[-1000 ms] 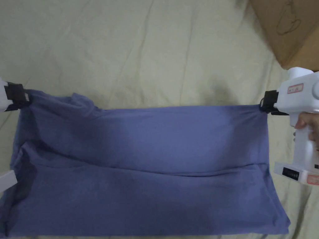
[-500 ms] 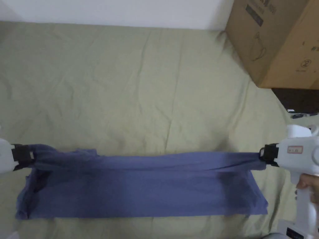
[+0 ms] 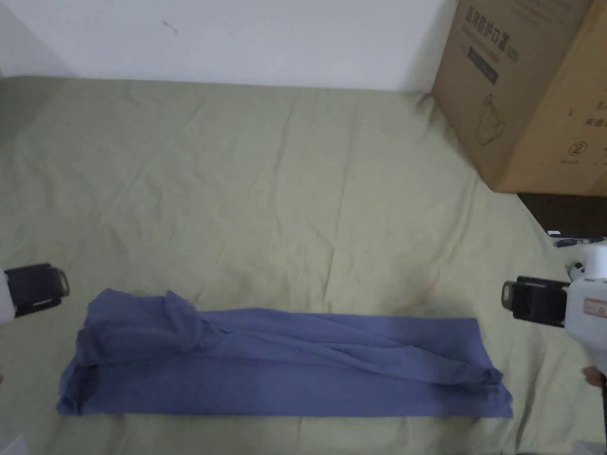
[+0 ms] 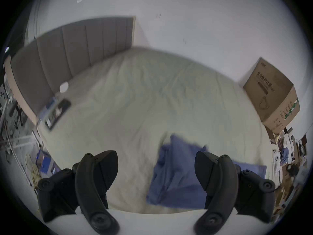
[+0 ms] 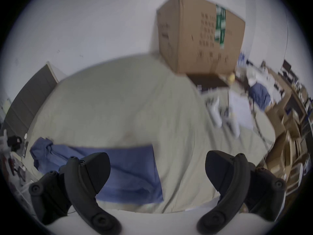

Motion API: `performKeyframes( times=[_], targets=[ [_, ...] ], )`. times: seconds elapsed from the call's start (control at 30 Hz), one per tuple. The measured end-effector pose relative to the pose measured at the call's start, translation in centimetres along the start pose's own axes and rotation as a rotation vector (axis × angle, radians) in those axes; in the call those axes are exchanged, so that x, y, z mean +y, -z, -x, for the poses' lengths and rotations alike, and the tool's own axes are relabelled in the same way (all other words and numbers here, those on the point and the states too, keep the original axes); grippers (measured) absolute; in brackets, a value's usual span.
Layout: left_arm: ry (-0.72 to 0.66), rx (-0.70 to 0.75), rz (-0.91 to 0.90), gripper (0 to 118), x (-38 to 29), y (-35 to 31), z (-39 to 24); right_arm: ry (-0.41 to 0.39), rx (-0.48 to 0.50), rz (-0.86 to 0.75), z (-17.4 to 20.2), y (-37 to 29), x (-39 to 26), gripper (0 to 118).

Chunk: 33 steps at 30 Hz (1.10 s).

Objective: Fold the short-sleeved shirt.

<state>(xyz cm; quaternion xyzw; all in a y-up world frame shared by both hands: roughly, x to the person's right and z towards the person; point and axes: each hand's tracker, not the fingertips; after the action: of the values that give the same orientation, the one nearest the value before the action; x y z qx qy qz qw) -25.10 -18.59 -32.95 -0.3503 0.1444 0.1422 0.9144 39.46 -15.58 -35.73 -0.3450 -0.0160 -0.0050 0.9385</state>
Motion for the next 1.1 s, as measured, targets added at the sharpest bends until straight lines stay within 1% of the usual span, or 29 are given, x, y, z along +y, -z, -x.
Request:
performKeyframes(
  times=[0.13,0.2,0.23,0.3,0.33,0.37,0.4,0.43,0.47,0.5,0.53,0.57,0.6,0.67,0.73,0.83,0.87,0.9,0.93,0.97,1.0,1.03,1.07,1.1],
  targets=[
    [0.111,-0.007,-0.28,95,2.3,-3.7,-4.3,-0.085,0.026,-0.272,2.7,-3.8,2.7,114],
    [0.144,-0.022,-0.368,95,2.3,-4.8,-6.4,-0.106,0.029,-0.373,4.3,-5.1,3.1,117],
    [0.154,-0.036,-0.407,95,2.2,-5.2,-7.3,-0.107,0.033,-0.424,5.0,-5.6,3.1,118],
    [0.169,-0.055,-0.458,94,1.7,-5.8,-8.8,-0.084,0.042,-0.479,6.0,-6.0,2.9,118],
    [0.175,-0.058,-0.481,90,1.4,-6.1,-9.5,-0.066,0.05,-0.499,6.4,-6.1,2.7,118],
    [0.185,-0.07,-0.505,80,1.1,-6.3,-10.0,-0.049,0.061,-0.506,6.8,-6.3,2.5,117],
    [0.196,-0.079,-0.512,58,0.9,-6.5,-10.5,-0.034,0.074,-0.513,7.3,-6.5,2.2,112],
    [0.207,-0.084,-0.516,38,0.6,-6.7,-11.0,-0.019,0.089,-0.521,7.6,-6.7,2.0,99],
    [0.22,-0.09,-0.522,18,0.3,-6.8,-11.4,-0.003,0.101,-0.521,7.9,-6.7,1.8,69],
    [0.23,-0.094,-0.53,1,0.2,-6.7,-11.6,0.005,0.093,-0.518,8.1,-6.7,1.6,25],
    [0.24,-0.098,-0.537,0,0.0,-6.8,-11.8,0.016,0.088,-0.517,8.4,-6.6,1.4,5],
    [0.25,-0.1,-0.534,0,-0.1,-6.8,-11.9,0.02,0.087,-0.522,8.6,-6.4,1.2,4],
    [0.257,-0.107,-0.527,0,-0.1,-6.8,-12.0,0.022,0.086,-0.522,8.6,-6.4,1.1,0],
    [0.254,-0.122,-0.517,0,-0.1,-6.3,-11.6,0.029,0.11,-0.497,8.5,-6.2,1.0,0],
    [0.245,-0.128,-0.493,0,0.2,-6.2,-11.0,0.033,0.113,-0.488,8.5,-6.1,0.8,0],
    [0.144,-0.169,-0.418,0,0.9,-5.4,-9.0,0.029,0.115,-0.472,8.4,-6.0,0.6,0],
    [0.098,-0.193,-0.357,4,1.4,-4.7,-7.8,0.026,0.113,-0.467,8.3,-6.0,0.6,0],
    [0.047,-0.227,-0.297,28,1.8,-4.0,-6.9,0.023,0.111,-0.465,8.2,-6.0,0.5,0],
    [-0.019,-0.269,-0.205,60,2.1,-3.0,-5.5,0.019,0.11,-0.46,8.3,-6.0,0.5,0],
    [-0.097,-0.316,-0.109,96,2.3,-1.5,-3.9,0.014,0.105,-0.455,8.2,-5.9,0.5,0],
    [-0.156,-0.36,-0.025,118,2.1,0.0,-2.6,0.011,0.1,-0.45,8.1,-5.8,0.5,0],
    [-0.199,-0.385,0.077,115,1.8,1.7,-1.3,0.009,0.096,-0.443,8.0,-5.7,0.5,0],
    [-0.257,-0.437,0.115,115,1.2,2.8,0.3,0.008,0.092,-0.435,8.4,-5.9,0.5,0],
    [-0.29,-0.446,0.176,115,0.9,4.0,1.5,0.008,0.087,-0.428,8.4,-6.0,0.4,0]
  ],
)
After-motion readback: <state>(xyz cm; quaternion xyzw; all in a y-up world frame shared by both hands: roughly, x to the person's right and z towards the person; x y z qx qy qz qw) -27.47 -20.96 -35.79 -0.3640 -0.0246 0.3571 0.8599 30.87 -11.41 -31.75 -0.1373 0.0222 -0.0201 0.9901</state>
